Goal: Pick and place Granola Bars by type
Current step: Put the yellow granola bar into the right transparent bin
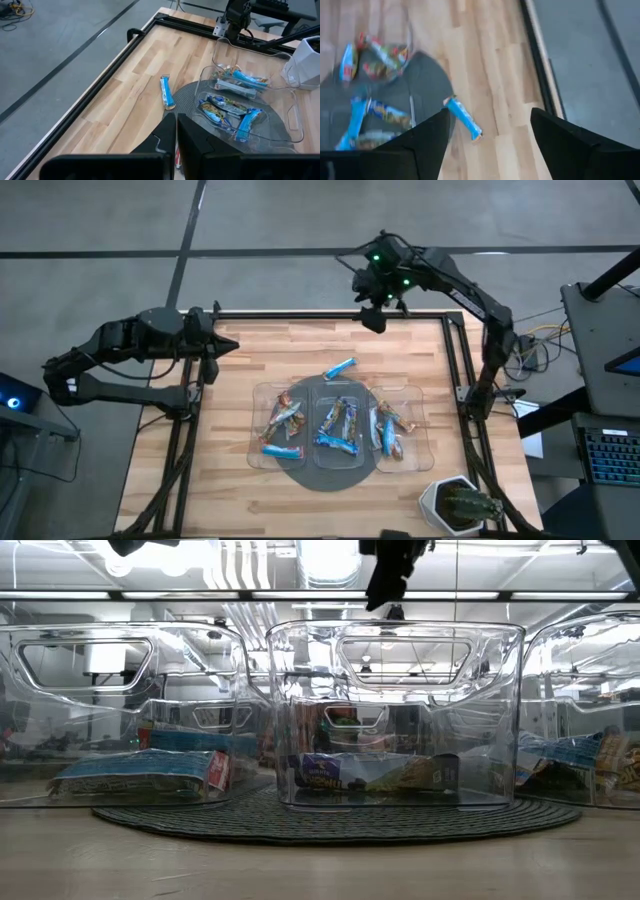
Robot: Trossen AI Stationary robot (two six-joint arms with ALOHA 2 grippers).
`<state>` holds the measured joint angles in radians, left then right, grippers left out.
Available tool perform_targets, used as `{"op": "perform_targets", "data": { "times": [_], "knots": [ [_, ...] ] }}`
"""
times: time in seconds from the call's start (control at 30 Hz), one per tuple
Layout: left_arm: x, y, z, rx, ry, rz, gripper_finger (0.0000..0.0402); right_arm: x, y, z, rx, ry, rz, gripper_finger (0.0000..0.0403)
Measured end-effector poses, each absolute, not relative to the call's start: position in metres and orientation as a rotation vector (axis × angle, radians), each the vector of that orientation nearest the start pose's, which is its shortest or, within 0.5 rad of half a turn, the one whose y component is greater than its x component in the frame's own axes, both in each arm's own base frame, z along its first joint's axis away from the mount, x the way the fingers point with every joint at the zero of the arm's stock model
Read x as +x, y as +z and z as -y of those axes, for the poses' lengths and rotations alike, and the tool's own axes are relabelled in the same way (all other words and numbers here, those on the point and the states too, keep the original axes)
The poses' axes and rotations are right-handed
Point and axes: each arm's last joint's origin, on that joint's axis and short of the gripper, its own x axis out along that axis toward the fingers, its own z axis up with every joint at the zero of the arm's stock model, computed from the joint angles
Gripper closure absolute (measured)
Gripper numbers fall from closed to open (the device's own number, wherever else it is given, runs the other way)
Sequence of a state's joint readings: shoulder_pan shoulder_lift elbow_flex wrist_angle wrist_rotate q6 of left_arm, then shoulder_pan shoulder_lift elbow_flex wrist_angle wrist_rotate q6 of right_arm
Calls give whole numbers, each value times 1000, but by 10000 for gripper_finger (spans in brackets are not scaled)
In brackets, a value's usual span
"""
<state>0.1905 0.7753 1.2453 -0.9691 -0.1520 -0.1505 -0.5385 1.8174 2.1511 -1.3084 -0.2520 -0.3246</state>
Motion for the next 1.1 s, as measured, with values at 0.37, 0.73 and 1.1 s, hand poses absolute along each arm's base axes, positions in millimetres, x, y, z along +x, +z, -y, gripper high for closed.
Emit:
{"op": "perform_targets", "data": {
  "times": [0.37,0.73,1.1],
  "knots": [
    [105,405,-25,-159,379,-480,402,329,376,181,-23,41,-1031,142],
    [105,405,-25,-160,381,-481,402,348,337,187,-44,125,-1123,149],
    [105,405,-25,-156,398,-480,402,375,293,183,-162,252,-1230,160]
  ]
}}
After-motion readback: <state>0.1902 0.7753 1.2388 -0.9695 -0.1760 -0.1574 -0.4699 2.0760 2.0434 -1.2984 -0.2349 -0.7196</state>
